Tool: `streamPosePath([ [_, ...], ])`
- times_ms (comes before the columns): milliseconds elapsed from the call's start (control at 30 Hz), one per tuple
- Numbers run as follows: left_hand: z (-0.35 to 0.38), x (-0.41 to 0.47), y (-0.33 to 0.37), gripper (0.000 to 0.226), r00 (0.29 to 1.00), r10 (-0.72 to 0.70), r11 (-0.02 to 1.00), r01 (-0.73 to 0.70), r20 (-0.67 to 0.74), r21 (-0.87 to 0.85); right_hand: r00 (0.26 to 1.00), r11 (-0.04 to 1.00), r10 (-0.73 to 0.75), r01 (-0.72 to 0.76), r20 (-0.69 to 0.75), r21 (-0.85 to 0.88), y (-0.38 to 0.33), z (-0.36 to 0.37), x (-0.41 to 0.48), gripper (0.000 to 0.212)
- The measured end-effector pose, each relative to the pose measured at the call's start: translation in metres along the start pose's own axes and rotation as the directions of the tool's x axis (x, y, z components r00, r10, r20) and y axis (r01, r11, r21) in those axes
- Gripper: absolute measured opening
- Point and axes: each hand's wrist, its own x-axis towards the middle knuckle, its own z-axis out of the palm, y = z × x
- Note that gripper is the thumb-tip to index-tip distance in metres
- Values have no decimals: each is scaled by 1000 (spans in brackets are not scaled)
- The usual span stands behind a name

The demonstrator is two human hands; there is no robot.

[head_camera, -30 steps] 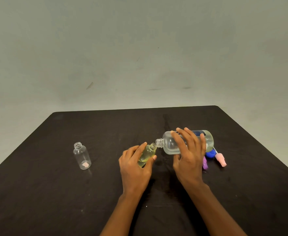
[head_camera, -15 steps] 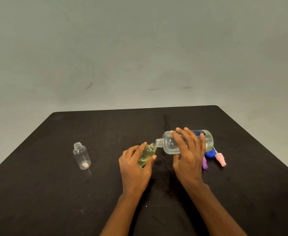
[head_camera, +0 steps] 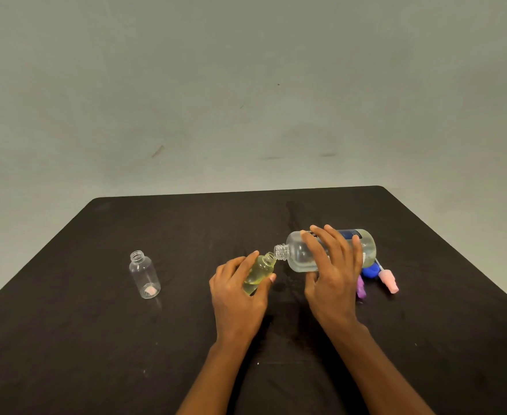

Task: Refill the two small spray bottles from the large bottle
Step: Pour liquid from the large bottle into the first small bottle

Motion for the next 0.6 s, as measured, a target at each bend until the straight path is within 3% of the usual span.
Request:
streamPosePath([
  [600,1,0,0,45,1000,4,1000,-4,-4,3,1000,1000,0,0,1,-2,0,0,0,68],
])
